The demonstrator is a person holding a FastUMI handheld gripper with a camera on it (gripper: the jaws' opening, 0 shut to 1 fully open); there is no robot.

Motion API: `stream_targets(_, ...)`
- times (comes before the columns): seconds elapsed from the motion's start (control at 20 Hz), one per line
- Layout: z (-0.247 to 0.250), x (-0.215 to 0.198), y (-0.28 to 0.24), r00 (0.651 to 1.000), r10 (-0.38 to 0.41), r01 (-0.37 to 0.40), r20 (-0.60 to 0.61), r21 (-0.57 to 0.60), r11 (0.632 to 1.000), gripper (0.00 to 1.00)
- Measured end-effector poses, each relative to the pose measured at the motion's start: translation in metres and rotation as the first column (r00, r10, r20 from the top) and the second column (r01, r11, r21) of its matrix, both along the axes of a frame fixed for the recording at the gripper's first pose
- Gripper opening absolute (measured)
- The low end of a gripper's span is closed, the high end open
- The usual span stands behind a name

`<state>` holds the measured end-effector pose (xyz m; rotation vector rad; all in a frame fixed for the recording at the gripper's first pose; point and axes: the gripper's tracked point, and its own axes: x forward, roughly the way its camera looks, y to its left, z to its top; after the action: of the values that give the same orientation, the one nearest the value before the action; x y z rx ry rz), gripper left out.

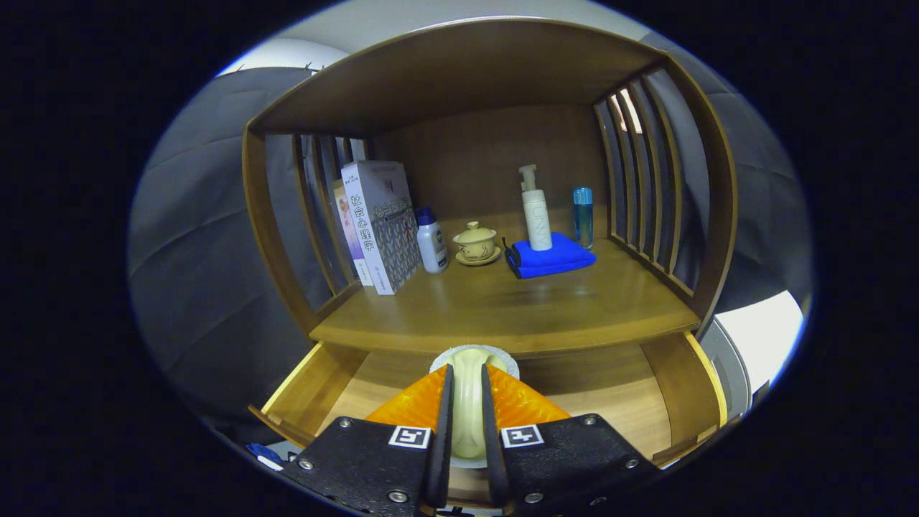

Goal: Pull open the drawer, take out the items inside it, and place them on the countertop above the cabinet.

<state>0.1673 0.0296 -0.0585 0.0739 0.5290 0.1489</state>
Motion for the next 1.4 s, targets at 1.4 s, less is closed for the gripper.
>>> stream_targets(1.4, 0.001, 0.151, -0.010, 0.992, -0.110, 0.112, 0.069, -0.033, 0.993, 0.23)
